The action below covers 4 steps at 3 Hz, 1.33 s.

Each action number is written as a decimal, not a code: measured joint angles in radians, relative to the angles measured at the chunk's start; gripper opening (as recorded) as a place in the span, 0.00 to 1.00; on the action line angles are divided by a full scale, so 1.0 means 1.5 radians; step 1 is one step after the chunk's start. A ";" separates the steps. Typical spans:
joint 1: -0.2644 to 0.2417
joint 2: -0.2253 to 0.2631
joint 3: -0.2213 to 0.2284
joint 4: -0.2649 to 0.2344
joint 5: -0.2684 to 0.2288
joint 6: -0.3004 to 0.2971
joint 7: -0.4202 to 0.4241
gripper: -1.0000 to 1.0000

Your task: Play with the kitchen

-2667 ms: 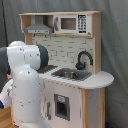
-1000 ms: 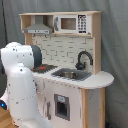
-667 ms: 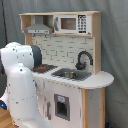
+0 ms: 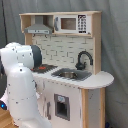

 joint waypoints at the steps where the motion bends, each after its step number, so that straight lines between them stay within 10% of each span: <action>1: 0.000 -0.002 0.000 -0.001 0.000 -0.004 -0.079 0.00; 4: 0.000 -0.012 0.004 -0.005 0.000 -0.029 -0.302 0.00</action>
